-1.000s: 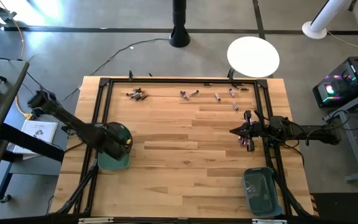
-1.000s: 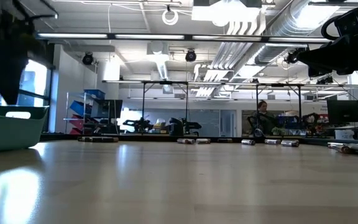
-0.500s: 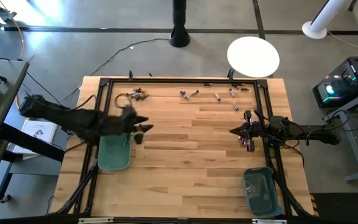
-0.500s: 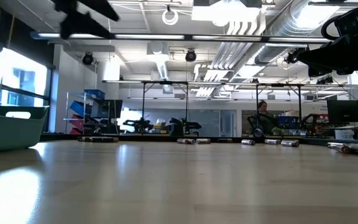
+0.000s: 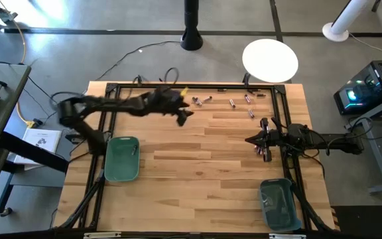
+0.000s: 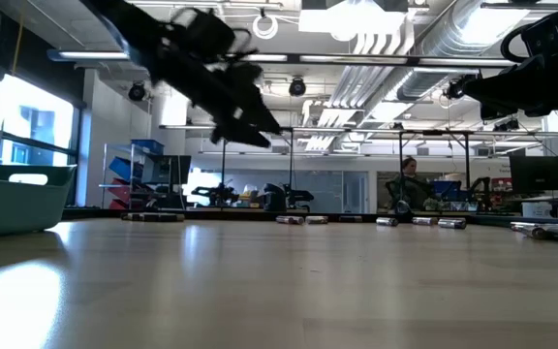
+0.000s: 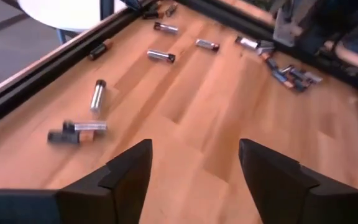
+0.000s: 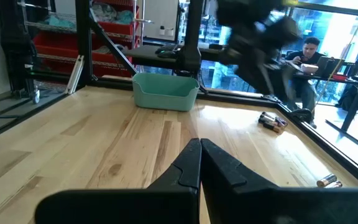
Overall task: Sort batteries
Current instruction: Put the silver battery into the green bin
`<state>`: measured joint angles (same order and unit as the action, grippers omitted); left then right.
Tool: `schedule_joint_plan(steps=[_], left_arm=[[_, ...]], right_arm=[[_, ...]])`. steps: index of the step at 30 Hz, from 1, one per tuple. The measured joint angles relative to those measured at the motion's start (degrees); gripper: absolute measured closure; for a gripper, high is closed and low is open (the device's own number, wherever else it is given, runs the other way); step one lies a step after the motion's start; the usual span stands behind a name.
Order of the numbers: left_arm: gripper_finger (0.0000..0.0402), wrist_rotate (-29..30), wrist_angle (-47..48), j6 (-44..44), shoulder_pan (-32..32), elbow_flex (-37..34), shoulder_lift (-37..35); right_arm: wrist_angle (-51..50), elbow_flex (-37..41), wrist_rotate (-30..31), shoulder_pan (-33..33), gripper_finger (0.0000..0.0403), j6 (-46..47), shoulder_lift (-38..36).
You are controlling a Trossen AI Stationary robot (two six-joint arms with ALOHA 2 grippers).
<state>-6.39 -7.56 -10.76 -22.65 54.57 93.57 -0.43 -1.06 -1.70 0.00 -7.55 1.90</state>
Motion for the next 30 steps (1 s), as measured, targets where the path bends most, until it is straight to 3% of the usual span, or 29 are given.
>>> schedule_joint_plan(steps=[6, 9, 16, 25, 30], left_arm=[[0.0139, 1.5, 4.1, 5.0, -2.5, 16.7, 15.0], [0.0140, 5.7, 12.0, 5.7, -3.3, 26.6, 21.4], [0.0142, 6.0, 25.4, 5.4, -4.9, 45.2, 35.2], [0.0149, 10.9, 35.6, 2.9, -5.1, 57.9, 45.1], [0.0174, 8.7, 38.5, 0.7, -5.3, 60.7, 45.4]], right_arm=[[0.0, 0.0, 0.0, 0.0, 0.0402, 0.0, 0.0], [0.0, 0.0, 0.0, 0.0, 0.0402, 0.0, 0.0], [0.0, 0.0, 0.0, 0.0, 0.0402, 0.0, 0.0], [0.0, 0.0, 0.0, 0.0, 0.0402, 0.0, 0.0], [0.0, 0.0, 0.0, 0.0, 0.0402, 0.0, 0.0]])
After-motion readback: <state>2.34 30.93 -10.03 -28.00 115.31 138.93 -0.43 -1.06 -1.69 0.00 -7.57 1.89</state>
